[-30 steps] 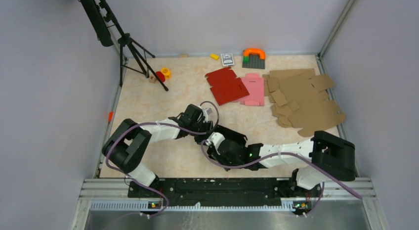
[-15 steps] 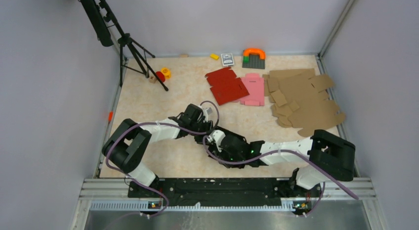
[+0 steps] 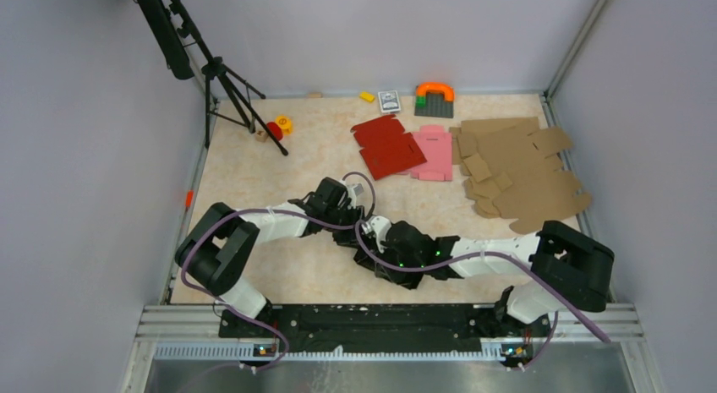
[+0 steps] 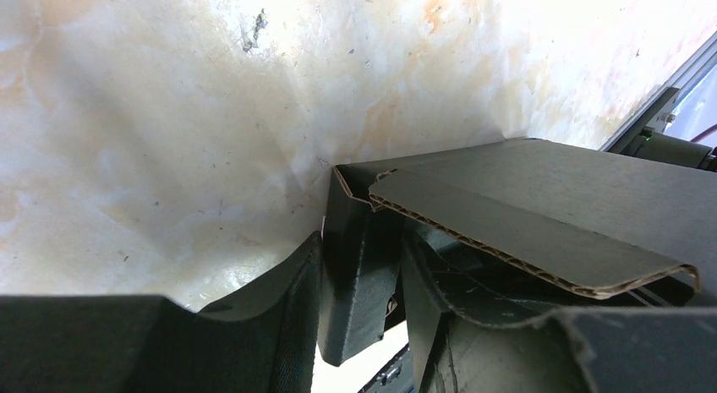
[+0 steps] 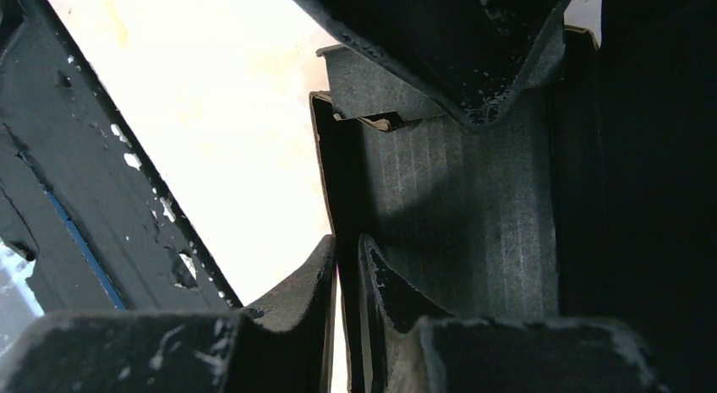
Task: Fold the paper box
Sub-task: Fold the paper box at the center of the board.
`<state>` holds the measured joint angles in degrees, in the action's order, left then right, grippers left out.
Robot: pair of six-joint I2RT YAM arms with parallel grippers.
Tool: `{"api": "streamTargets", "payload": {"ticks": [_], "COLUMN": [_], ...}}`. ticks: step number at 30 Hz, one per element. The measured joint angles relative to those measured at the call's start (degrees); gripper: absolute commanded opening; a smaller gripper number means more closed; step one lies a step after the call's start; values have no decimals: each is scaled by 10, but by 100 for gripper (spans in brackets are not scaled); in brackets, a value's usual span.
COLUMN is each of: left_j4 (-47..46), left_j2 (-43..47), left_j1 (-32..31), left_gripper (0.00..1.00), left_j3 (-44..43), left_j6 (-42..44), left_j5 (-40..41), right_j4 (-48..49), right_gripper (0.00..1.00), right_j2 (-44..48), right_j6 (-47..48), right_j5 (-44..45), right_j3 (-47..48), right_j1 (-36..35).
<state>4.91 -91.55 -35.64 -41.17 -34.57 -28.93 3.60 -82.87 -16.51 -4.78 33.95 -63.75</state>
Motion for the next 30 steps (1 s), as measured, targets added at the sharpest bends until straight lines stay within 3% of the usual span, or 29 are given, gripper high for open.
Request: {"api": "streamTargets", "payload": {"ticks": [23,30], "left_j4": [0,-1], "left_j2": [-1,-4], "left_j1": [0,0], "left_gripper": [45,35], "left_j3": [-2,-2], "left_j6": [0,0], "left_j5": [-4,-4], "right_j4": [30,32], "right_gripper": [10,9], "right_j2": [-8,-14], "right_j6": [-32,-33], "right_j5": [-103,-122], "right_j3": [-18,-16], "right_j1": [66,77]}}
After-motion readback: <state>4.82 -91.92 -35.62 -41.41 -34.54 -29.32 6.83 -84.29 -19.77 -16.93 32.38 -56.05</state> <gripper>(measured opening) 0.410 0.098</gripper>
